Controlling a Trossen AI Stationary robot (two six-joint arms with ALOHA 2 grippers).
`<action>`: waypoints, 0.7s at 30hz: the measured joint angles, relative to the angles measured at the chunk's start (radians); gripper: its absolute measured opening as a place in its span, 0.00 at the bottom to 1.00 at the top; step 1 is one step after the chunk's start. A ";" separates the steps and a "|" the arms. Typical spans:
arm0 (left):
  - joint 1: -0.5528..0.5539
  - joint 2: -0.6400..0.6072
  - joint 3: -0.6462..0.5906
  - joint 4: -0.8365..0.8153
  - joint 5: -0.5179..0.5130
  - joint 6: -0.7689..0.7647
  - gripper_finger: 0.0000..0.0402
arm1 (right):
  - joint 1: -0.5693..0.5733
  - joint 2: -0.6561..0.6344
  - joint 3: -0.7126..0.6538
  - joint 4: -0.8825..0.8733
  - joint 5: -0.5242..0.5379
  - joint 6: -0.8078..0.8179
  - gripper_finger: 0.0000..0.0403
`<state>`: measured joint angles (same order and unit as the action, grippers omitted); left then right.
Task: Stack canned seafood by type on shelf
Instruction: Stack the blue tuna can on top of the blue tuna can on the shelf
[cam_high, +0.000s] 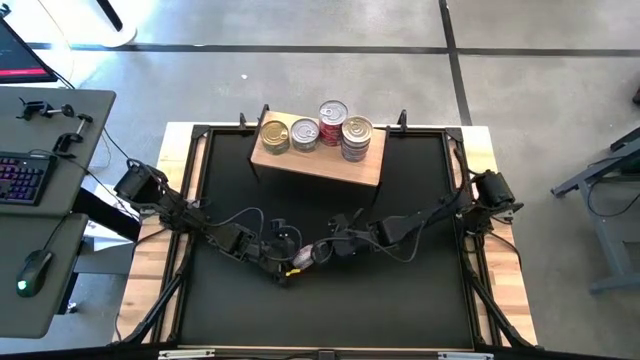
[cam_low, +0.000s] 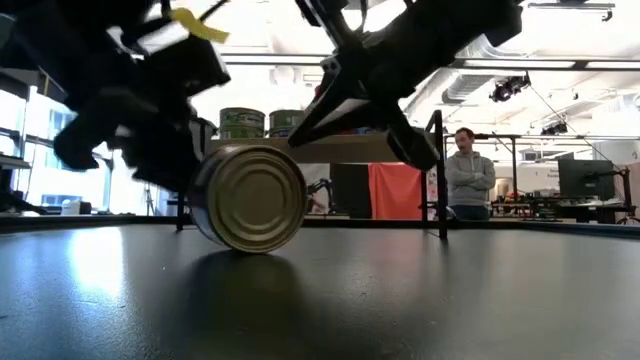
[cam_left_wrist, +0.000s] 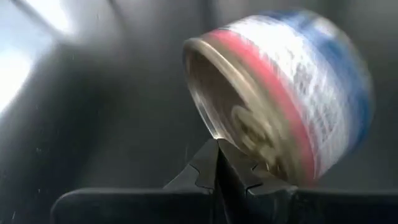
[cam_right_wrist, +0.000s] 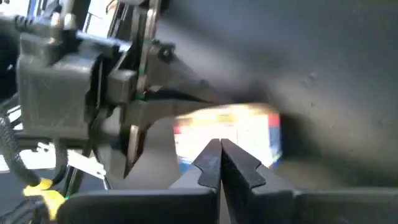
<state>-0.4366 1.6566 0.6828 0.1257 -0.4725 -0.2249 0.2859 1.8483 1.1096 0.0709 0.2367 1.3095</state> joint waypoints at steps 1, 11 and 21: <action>-0.001 -0.003 -0.001 0.008 -0.001 0.001 0.00 | -0.001 -0.003 -0.001 0.009 0.002 -0.001 0.00; -0.001 -0.011 0.003 0.005 -0.006 0.067 0.00 | -0.018 -0.014 0.048 -0.078 0.018 -0.089 0.00; 0.008 -0.237 0.003 -0.401 -0.100 -0.125 0.00 | -0.087 -0.058 0.226 -0.168 -0.258 -0.650 0.02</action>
<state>-0.4283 1.4191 0.6857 -0.2758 -0.5727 -0.3500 0.1989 1.7904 1.3359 -0.0967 -0.0209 0.6595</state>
